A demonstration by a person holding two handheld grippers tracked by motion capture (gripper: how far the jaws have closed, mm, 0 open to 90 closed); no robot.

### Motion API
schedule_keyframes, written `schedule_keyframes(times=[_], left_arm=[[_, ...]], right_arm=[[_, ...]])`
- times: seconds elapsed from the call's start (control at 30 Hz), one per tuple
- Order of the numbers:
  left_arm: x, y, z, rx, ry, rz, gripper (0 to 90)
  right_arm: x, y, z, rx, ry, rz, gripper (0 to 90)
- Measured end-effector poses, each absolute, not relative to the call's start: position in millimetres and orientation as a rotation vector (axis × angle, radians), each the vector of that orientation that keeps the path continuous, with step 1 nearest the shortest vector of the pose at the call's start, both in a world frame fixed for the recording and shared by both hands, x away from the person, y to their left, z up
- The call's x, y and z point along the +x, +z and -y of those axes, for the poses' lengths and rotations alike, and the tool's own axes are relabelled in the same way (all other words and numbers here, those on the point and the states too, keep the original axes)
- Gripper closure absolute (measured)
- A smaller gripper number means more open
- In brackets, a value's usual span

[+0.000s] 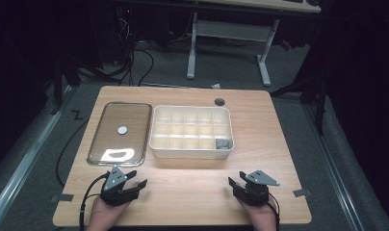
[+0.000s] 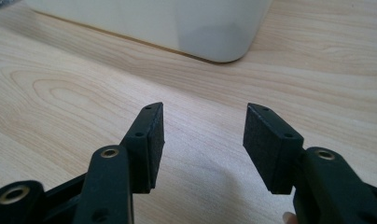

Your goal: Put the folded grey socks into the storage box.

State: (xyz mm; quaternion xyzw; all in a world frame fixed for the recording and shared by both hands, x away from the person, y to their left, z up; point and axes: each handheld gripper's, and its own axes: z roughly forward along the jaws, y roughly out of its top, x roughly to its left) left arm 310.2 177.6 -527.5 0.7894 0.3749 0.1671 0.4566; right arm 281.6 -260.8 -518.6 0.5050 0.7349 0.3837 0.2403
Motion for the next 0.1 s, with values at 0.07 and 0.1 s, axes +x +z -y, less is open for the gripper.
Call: schedule_keyframes(times=[0.07,0.1], left_arm=[[310.0,-527.4,-177.5,1.942,0.412,-0.927,44.2],[309.4,-527.3,-177.4,1.943,0.416,-0.926,44.2]], right_arm=[[283.0,-521.1,260.7,1.392,1.056,-2.017,48.4],[284.0,-522.2,259.6,1.386,1.044,-2.026,47.7]])
